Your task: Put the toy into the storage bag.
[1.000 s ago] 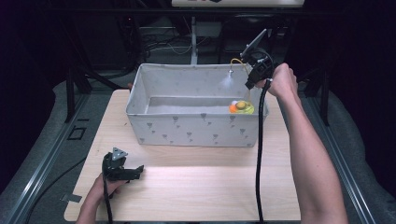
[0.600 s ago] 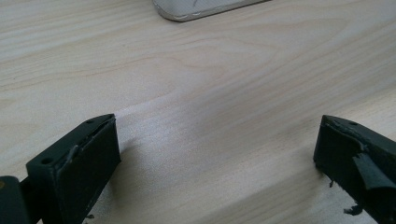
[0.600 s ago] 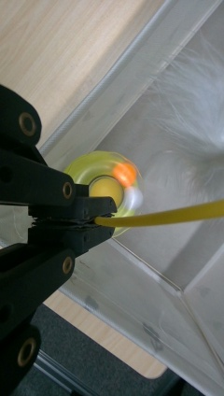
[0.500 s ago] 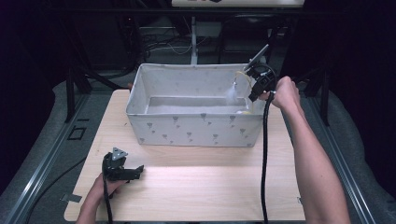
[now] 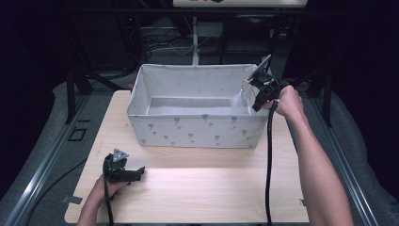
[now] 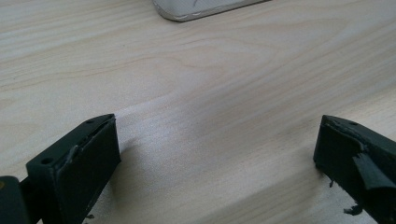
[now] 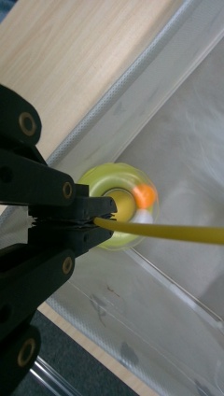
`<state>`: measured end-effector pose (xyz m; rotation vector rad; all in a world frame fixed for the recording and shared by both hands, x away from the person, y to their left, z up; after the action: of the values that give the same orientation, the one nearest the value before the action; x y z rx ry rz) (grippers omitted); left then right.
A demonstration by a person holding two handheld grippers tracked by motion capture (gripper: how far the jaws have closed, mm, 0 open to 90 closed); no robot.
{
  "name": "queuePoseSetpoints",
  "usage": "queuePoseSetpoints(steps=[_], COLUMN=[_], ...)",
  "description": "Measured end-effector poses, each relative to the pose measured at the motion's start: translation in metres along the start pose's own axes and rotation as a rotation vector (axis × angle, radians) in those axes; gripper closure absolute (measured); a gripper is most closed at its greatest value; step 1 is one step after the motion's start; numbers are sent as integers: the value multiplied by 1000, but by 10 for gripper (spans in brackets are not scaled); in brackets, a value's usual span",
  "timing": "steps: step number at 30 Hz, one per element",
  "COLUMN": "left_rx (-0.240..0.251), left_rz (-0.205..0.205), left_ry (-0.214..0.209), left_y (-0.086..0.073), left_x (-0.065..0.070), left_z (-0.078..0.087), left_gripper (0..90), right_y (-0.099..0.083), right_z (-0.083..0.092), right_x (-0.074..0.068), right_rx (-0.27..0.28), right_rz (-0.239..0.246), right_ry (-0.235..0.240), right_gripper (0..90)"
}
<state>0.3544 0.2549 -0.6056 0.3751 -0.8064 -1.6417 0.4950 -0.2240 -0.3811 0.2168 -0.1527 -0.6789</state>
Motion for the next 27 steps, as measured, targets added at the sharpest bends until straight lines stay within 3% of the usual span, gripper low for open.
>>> queuePoseSetpoints(steps=[21, 27], left_rx=[0, 0], left_rz=[0, 0], left_ry=[0, 0], left_y=[0, 0], left_x=[0, 0], left_z=[0, 0], left_gripper=[3, 3], right_y=[-4, -6], right_z=[-29, -19], right_x=[6, 7], right_rx=[-83, -57], right_rz=[-73, -75], right_ry=[24, 14], right_gripper=[881, 848])
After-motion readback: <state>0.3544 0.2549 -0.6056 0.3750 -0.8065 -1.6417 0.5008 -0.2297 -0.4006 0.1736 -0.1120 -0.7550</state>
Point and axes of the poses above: each handheld gripper's, and its own axes: z roughly backward along the jaws, y roughly out of its top, x roughly to its right, the point moved 2 cm from there along -z, roughly forward along the jaws, and after that the axes turned 15 degrees about z, right-handed, at the moved point
